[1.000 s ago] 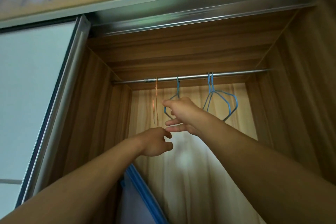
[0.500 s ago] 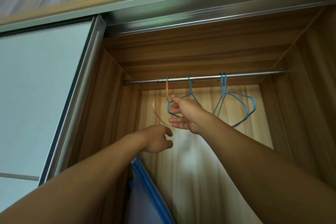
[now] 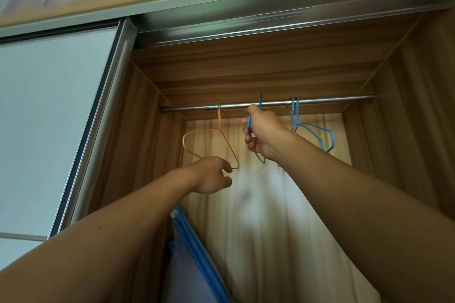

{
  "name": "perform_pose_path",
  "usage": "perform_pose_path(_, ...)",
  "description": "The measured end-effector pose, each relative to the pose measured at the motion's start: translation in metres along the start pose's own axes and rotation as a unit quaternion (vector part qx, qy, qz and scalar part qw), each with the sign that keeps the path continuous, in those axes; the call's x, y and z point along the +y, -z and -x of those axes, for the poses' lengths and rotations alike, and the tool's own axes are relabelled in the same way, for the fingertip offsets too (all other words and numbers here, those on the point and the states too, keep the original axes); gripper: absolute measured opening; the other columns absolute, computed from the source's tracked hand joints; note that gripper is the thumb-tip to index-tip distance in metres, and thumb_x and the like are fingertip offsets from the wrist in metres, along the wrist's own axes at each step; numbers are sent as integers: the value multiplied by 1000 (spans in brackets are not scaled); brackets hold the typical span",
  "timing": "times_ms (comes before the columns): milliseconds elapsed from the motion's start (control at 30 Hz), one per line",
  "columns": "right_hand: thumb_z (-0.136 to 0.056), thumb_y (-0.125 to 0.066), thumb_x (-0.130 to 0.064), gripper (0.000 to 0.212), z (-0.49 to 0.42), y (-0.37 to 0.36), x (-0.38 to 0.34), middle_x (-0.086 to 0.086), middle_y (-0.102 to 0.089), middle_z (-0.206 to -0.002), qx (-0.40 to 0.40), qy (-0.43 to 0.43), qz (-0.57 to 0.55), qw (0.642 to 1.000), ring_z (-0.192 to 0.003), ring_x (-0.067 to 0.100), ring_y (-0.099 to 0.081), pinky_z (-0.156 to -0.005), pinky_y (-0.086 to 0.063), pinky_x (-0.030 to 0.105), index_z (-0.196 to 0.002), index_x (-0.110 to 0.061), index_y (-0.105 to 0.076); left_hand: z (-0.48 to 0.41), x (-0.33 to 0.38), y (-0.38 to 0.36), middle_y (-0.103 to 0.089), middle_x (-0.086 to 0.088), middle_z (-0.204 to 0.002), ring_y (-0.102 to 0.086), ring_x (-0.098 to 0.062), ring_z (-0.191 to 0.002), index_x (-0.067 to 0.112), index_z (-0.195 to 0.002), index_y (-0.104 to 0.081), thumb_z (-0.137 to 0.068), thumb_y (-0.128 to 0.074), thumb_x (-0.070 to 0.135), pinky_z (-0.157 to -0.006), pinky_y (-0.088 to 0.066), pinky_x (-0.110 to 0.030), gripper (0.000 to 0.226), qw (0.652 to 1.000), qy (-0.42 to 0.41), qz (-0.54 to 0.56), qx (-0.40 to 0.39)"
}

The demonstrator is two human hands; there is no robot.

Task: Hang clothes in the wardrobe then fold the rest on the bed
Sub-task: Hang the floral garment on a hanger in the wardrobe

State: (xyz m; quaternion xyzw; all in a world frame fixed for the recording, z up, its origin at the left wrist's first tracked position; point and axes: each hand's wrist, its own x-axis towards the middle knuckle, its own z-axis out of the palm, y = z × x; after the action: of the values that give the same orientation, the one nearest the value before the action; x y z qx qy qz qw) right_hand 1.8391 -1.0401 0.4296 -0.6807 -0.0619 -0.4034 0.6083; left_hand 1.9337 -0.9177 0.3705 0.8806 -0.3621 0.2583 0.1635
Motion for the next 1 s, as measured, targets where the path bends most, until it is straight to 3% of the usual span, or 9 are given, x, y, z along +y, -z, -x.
perform_pose_path(300, -102, -44, -34, 31, 16, 37, -8, 3, -51, -63, -10, 21, -16, 1000, -52, 15, -44, -49, -38, 24, -91, -13, -63, -1, 5, -11, -61, -2, -135, -57, -21, -121, 20, -146, -49, -99, -55, 31, -103, -47, -33, 49, 999, 3, 37, 16)
perform_pose_path(500, -96, -47, -32, 25, 82, 62, 29, 5, -51, -61, -50, 26, -2, 998, -51, 18, -43, -49, -35, 27, -86, -14, -61, -1, 1, -31, -61, 3, -125, -60, -17, -111, 20, -147, -46, -98, -56, 31, -91, -49, -28, 52, 994, -14, 94, 62)
perform_pose_path(600, -90, -50, -25, 21, 120, 84, 53, 9, -52, -62, -80, 17, 11, 997, -52, 22, -46, -49, -37, 28, -84, -11, -65, -3, -3, -50, -56, -4, -139, -57, -21, -120, 18, -152, -40, -98, -57, 33, -97, -47, -30, 59, 987, -15, 134, 82)
perform_pose_path(700, -91, -50, -22, 25, 151, 112, 84, 12, -51, -63, -124, -13, -5, 992, -52, 24, -48, -46, -39, 29, -80, -10, -69, 3, -6, -83, -39, -11, -155, -45, -25, -137, 16, -158, -28, -97, -60, 35, -109, -39, -32, 71, 984, 14, 167, 64)
perform_pose_path(767, -95, -48, -23, 30, 164, 133, 107, 13, -49, -63, -168, -40, -12, 985, -53, 24, -49, -46, -39, 29, -82, -9, -72, 12, -4, -109, -33, -4, -156, -37, -21, -142, 18, -158, -27, -96, -62, 38, -113, -31, -27, 73, 980, 23, 193, 38)
perform_pose_path(867, -97, -47, -23, 34, 173, 162, 144, 12, -46, -61, -203, -96, -12, 974, -54, 25, -49, -46, -39, 30, -89, -3, -73, 28, -2, -148, -58, 15, -119, -53, -6, -114, 26, -132, -59, -95, -64, 34, -84, -36, -2, 38, 955, 10, 295, 10)
perform_pose_path(933, -95, -47, -24, 36, 175, 180, 172, 11, -45, -61, -189, -147, -30, 970, -54, 27, -49, -44, -39, 28, -92, -1, -74, 38, -2, -170, -72, 11, -99, -65, -4, -94, 21, -108, -72, -95, -63, 32, -70, -42, -2, 19, 942, 29, 335, -8)
perform_pose_path(1000, -95, -46, -26, 38, 173, 194, 202, 10, -49, -64, -156, -192, -49, 968, -54, 28, -52, -43, -40, 27, -97, 0, -74, 48, -6, -190, -75, 6, -86, -69, -5, -82, 17, -98, -74, -95, -62, 30, -73, -45, -13, 18, 938, 49, 342, -35)
